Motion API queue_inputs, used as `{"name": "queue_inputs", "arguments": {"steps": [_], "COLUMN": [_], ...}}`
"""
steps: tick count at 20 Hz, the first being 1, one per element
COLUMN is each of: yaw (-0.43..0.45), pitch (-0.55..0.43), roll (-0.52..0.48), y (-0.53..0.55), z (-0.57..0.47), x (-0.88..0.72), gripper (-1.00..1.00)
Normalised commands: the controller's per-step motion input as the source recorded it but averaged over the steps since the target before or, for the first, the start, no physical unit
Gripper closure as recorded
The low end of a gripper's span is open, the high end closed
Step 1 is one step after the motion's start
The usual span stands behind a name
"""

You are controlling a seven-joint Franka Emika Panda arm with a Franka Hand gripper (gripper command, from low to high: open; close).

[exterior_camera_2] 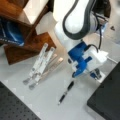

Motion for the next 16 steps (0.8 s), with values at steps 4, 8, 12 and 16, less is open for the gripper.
{"name": "queue_inputs", "arguments": {"steps": [4, 8, 12, 16], "yaw": [0.007, 0.098, 0.177, 0.215], "pitch": [-0.085, -0.118, -0.137, -0.152], "roll": [0.182, 0.215, 0.17, 0.149], "y": [0.03, 0.09, 0.11, 0.14], "z": [0.13, 0.24, 0.16, 0.12], "x": [-0.04, -0.08, -0.08, -0.1], "gripper": [1.0, 1.0, 1.0, 1.0]}}
